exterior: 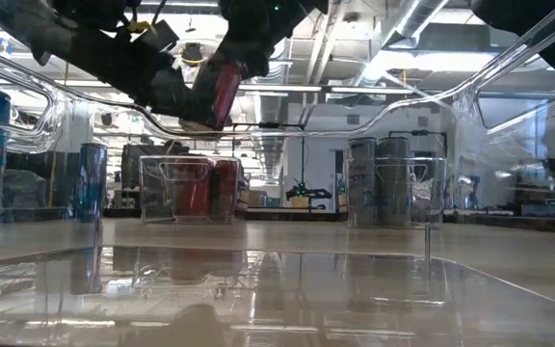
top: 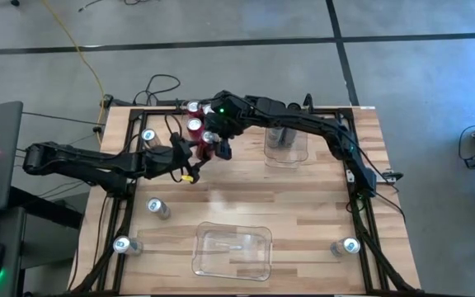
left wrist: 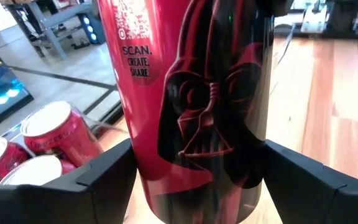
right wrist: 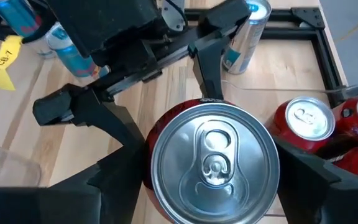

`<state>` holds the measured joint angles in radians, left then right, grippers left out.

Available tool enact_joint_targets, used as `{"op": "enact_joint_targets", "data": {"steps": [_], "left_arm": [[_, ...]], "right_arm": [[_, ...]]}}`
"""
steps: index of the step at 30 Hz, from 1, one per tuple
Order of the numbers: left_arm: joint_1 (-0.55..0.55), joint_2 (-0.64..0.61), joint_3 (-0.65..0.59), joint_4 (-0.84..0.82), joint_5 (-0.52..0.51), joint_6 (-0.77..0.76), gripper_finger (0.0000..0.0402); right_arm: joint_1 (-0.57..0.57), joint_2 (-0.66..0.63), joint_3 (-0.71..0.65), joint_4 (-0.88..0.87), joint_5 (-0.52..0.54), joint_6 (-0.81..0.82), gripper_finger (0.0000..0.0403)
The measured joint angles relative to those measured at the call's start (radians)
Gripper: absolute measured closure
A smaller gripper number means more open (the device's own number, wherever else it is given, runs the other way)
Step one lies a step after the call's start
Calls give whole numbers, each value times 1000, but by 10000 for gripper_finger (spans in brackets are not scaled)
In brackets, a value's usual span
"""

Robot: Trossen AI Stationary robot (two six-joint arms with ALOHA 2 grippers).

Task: Sort soda cans
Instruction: Put the red soda can into the top left transparent bin

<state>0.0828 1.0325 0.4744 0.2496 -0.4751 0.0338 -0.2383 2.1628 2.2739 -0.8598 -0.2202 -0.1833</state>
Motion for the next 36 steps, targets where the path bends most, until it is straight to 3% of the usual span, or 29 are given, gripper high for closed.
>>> {"op": "enact_joint_targets", "data": {"steps": [11,18,36], "left_arm": [[-5,-17,1,-103,-36,16,33],[-4,-48,1,-233,-150,-10,29],[-4,-273,0,-344,-165,-84,29]], "right_arm": [[-26,-6,-3,0,43,-15,96],[-58,-6,-2,42,39,-24,96],[-147,19,-130,164,48,-35,97]]}}
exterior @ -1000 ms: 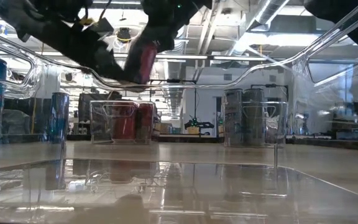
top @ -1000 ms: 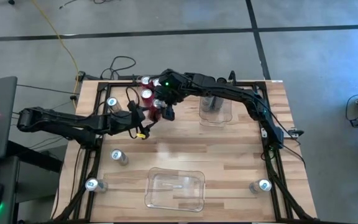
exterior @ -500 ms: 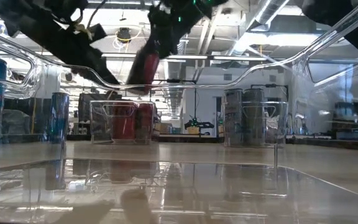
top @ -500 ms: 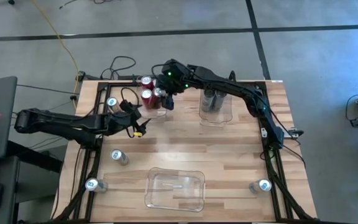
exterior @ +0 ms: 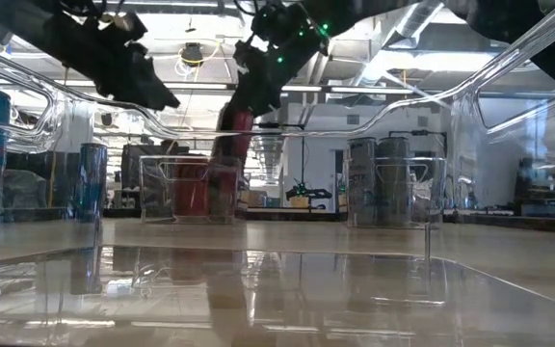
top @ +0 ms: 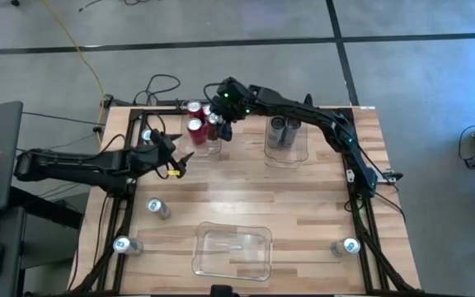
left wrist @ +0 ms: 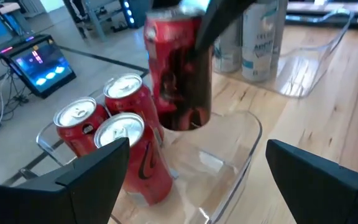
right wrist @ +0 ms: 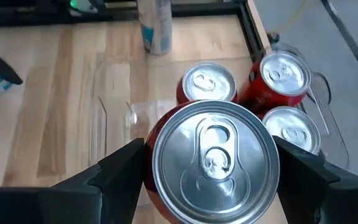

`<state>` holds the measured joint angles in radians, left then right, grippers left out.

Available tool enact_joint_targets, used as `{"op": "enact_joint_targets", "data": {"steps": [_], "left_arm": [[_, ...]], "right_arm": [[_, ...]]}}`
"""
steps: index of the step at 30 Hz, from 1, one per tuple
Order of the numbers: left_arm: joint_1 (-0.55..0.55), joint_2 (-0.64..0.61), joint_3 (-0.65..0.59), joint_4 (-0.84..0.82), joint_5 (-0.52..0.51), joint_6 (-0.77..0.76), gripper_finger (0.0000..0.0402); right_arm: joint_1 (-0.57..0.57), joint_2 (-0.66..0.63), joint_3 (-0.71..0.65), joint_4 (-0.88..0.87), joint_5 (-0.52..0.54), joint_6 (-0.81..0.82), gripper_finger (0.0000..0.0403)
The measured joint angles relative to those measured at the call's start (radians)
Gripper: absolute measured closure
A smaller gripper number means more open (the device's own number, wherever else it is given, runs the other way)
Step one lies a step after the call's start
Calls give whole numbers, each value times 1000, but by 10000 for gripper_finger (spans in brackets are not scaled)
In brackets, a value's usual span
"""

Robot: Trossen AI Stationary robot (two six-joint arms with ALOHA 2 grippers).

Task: Sort soda cans
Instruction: Put the red soda can into the top left transparent bin

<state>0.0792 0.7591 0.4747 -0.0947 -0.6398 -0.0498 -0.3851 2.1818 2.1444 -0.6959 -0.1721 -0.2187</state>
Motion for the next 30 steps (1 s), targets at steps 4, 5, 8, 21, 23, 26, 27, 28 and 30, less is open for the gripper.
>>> {"op": "enact_joint_targets", "data": {"steps": [4,5,8,21,23,26,27,28,30], "left_arm": [[0,-31,0,3,-5,0,29],[0,-36,0,2,-5,0,29],[0,-40,0,1,-5,-4,29],[0,-39,-1,1,-4,-26,29],[0,-39,-1,1,-4,-26,29],[0,-39,-1,0,-4,-24,29],[0,-39,-1,1,-4,-23,29],[2,-39,-1,1,-4,-21,29],[3,-39,-1,7,-3,-16,29]], "right_arm": [[2,0,-39,66,-2,-1,97],[3,0,-41,64,-2,-3,97],[2,0,-41,85,-5,-16,97],[0,79,-40,109,2,-68,97],[-3,97,-40,109,1,-68,97],[-13,107,-39,106,5,-71,97],[-17,112,-38,108,5,-71,97],[-22,114,-38,108,6,-71,97],[-32,122,-38,102,5,-71,97]]}}
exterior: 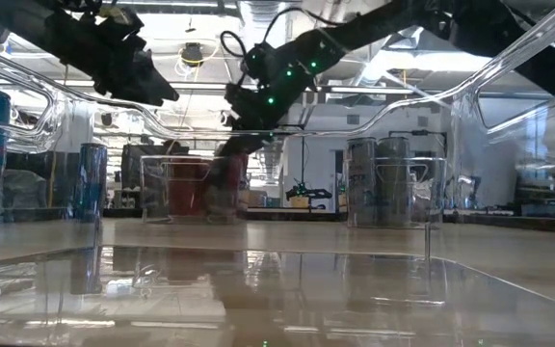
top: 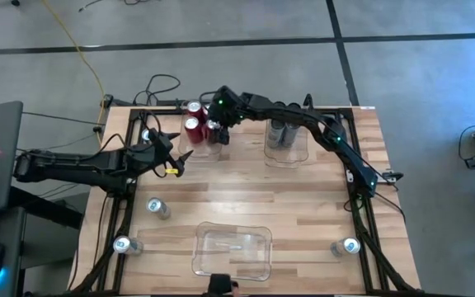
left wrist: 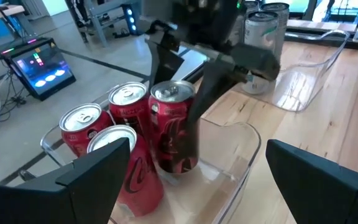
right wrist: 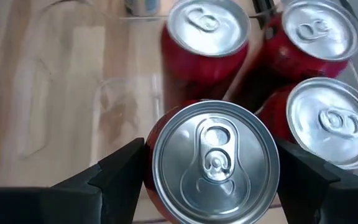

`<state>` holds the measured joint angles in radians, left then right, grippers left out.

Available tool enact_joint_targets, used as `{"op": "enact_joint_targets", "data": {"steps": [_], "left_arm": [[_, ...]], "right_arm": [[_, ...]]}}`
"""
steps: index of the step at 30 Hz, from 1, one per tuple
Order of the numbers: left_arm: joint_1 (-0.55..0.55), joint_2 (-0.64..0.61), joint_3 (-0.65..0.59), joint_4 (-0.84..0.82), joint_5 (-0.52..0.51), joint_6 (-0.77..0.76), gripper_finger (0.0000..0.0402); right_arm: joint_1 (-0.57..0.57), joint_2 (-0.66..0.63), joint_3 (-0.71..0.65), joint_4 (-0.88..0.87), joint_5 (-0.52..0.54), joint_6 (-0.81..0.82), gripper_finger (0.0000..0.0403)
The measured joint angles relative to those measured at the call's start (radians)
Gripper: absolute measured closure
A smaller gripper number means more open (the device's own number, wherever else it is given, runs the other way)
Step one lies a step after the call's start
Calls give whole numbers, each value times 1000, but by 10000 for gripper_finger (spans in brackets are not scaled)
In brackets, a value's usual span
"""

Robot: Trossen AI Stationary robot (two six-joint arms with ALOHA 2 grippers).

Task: Sort soda cans
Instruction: Put the red soda can into the top left transparent bin, then put the top left blue soda can into the bottom transparent bin

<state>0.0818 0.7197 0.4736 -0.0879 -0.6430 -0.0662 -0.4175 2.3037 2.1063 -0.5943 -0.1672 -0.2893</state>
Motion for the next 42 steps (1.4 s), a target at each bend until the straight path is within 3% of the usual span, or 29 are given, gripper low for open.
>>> {"op": "enact_joint_targets", "data": {"steps": [10,22,30,42], "left_arm": [[0,0,0,4,0,-1,29],[0,0,0,4,1,-4,29],[0,0,0,3,1,-10,29],[-2,0,0,-11,1,-27,29]], "right_arm": [[-16,24,1,6,-70,-8,95],[-8,25,1,10,-71,0,8],[-1,5,9,-28,66,21,16],[24,-17,109,-144,99,62,17]]}}
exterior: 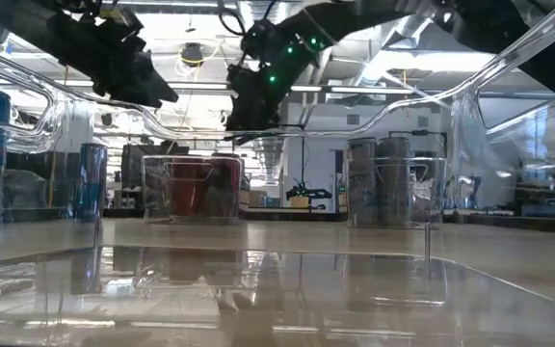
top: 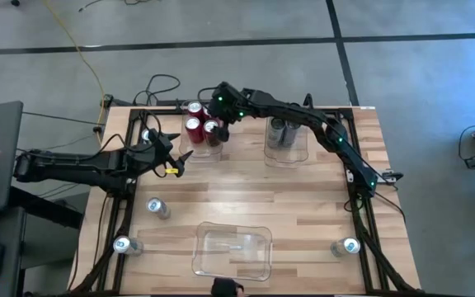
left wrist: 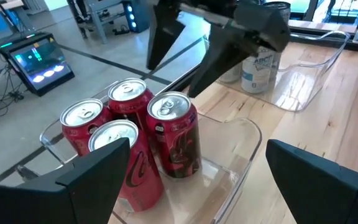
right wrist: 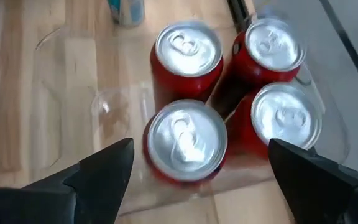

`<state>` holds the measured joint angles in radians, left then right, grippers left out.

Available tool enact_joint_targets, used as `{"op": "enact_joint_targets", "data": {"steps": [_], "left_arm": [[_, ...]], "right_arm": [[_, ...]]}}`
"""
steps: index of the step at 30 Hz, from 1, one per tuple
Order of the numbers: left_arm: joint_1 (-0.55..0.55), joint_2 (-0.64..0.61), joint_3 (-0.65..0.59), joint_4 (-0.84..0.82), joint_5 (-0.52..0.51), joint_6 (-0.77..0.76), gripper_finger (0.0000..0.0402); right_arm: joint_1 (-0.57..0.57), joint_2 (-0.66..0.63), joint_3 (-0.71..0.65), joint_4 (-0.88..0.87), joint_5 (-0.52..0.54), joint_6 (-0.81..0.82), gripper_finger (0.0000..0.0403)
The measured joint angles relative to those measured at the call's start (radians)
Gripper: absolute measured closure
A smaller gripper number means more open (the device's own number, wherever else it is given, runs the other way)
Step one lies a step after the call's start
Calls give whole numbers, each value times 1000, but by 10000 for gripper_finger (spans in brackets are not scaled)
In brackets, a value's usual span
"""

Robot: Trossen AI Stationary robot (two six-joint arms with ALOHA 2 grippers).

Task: Sort soda cans
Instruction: Put the top left blue soda can into the bottom transparent bin

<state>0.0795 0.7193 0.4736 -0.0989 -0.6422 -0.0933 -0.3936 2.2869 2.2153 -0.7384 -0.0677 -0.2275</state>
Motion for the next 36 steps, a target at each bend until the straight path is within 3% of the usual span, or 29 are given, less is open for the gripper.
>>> {"op": "enact_joint_targets", "data": {"steps": [6,12,17,24,30,36], "left_arm": [[-36,-54,9,-52,0,13,29],[-107,-207,37,-173,-2,-42,29],[-175,-296,37,-235,-1,-88,29],[-266,-287,37,-238,-13,-127,29],[-288,-300,36,-367,-211,-282,29],[-262,-303,36,-389,-456,-289,29]], "right_arm": [[34,-79,2,-117,21,23,17],[70,-214,-83,-154,18,61,17],[100,-387,-259,-105,17,109,17],[187,-677,-658,139,17,233,17],[368,-880,-1004,391,59,387,17],[586,-1000,-1220,553,288,475,17]]}}
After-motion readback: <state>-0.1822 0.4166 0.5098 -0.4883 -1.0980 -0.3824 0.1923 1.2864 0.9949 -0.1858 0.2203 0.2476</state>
